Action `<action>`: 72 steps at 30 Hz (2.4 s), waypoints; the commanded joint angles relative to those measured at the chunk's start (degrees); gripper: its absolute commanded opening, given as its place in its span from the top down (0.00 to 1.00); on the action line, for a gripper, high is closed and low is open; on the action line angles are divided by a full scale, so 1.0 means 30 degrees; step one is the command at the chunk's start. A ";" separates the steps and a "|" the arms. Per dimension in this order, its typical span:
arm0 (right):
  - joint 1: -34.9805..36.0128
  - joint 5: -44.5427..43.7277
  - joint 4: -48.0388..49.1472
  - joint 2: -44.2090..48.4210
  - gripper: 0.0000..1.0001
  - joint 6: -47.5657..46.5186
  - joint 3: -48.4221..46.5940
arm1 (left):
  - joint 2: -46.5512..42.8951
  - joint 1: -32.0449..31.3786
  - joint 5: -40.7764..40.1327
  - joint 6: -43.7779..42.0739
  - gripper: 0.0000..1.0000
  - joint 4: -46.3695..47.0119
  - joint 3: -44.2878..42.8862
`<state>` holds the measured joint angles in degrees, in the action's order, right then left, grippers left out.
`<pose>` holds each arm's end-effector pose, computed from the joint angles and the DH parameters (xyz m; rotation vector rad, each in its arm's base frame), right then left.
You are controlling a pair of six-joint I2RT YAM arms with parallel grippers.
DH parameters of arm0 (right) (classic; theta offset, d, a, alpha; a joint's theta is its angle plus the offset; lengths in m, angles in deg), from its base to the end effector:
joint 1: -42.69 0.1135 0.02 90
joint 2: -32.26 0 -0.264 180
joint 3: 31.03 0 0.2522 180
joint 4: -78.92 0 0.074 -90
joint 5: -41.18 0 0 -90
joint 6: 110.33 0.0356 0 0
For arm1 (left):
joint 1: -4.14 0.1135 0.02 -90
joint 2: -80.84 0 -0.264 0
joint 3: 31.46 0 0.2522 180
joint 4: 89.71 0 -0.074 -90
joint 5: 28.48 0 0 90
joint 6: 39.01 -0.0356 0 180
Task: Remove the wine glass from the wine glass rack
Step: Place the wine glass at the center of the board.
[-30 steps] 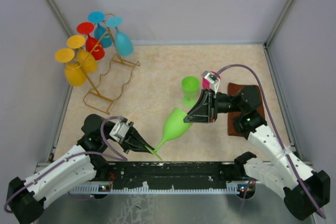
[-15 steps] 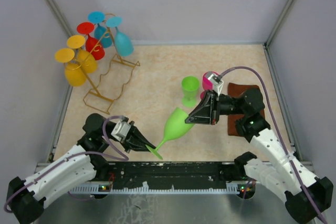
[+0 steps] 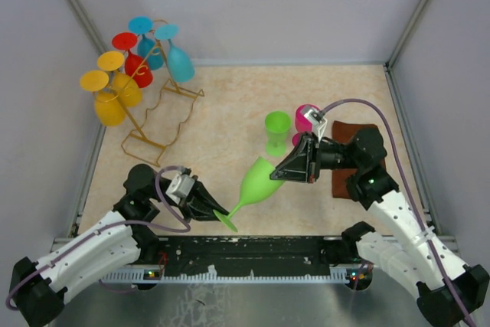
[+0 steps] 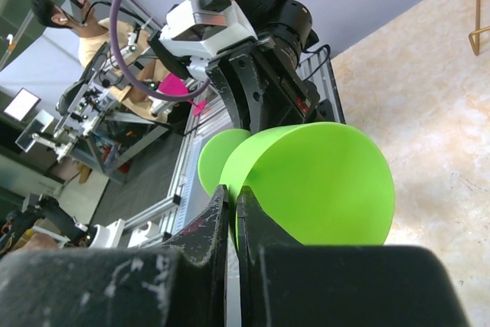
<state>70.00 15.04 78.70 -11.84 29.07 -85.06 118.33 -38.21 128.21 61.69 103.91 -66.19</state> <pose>0.1339 0.1051 0.3558 -0.7761 1.6335 1.7809 0.0881 -0.1245 0.2786 1.3857 0.9938 -1.5062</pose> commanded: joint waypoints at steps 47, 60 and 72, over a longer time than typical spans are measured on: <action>0.0033 -1.8389 -1.7542 -0.1718 1.00 -1.0643 -0.4812 | -0.2603 0.0112 -1.4413 0.0059 0.07 -0.2262 -0.0011; 0.0017 -2.5172 -1.6692 -0.3333 1.00 -1.0677 -0.4675 | -0.2515 0.0112 -1.8287 0.4081 0.01 -0.1617 0.0313; 0.0012 -2.5256 -1.4315 -0.5403 1.00 -1.0871 -0.3375 | -0.1513 0.0116 -1.7807 0.3464 0.01 -0.3314 -0.0729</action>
<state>70.00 -59.56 33.37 -26.18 -2.33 -94.28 113.94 -38.08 75.17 73.01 95.17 -66.02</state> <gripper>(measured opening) 0.014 0.997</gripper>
